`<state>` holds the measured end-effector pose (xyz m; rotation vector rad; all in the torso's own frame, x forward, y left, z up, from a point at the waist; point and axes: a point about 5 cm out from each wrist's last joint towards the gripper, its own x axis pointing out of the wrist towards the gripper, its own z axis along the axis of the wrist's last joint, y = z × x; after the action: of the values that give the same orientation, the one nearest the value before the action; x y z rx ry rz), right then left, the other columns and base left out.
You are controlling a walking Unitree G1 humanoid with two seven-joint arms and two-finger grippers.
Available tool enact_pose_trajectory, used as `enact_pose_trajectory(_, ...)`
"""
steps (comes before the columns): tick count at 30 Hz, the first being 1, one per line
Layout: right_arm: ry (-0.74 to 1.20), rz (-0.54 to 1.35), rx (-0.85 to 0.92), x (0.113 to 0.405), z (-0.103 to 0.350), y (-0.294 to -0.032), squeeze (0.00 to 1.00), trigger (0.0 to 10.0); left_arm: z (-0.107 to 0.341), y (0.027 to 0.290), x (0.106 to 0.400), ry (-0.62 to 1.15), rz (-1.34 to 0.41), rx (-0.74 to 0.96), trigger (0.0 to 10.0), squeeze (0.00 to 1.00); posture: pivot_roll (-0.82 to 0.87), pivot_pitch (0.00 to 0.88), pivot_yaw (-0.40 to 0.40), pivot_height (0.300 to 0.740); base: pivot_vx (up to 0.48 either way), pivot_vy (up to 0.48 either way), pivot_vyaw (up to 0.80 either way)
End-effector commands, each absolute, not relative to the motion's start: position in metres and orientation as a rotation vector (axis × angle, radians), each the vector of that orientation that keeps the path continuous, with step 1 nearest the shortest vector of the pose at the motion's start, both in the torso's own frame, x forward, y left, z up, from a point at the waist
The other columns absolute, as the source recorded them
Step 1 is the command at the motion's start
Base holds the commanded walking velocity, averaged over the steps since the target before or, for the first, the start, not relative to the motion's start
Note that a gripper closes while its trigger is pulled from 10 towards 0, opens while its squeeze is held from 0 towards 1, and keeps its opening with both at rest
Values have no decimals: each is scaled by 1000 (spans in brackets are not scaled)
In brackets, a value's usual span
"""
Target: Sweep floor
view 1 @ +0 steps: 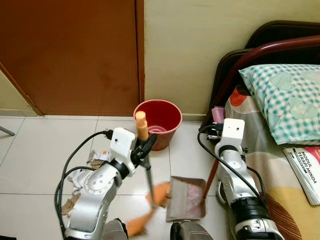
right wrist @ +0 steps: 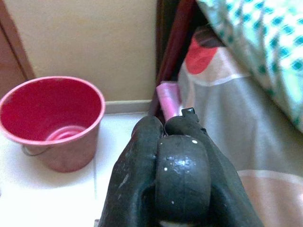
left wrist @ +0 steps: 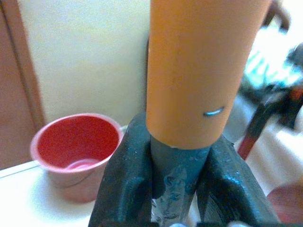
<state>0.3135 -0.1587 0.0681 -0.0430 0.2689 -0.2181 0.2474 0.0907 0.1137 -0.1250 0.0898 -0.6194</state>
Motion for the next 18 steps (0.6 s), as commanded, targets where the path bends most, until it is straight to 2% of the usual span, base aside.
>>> enact_pose_trajectory(1,307,-186,-23,314,64,-153,0,10000,120,84,249,63,-625,-225,10000,0,20,159,-67,740,0,0,0)
enact_pose_trajectory(5,356,-109,13,313,58,-139,0,10000,129,94,264,16,-500,-270,10000,0,15,155,-65,740,0,0,0)
enact_pose_trajectory(9,359,-99,30,312,57,-137,0,10000,132,103,270,-8,-445,-262,10000,0,15,152,-64,740,0,0,0)
enact_pose_trajectory(12,346,-102,28,312,59,-141,0,10000,140,128,276,-70,-315,-197,10000,0,17,151,-65,740,0,0,0)
enact_pose_trajectory(18,329,-104,26,315,62,-148,0,10000,150,157,279,-113,-245,-63,10000,0,21,151,-69,740,0,0,0)
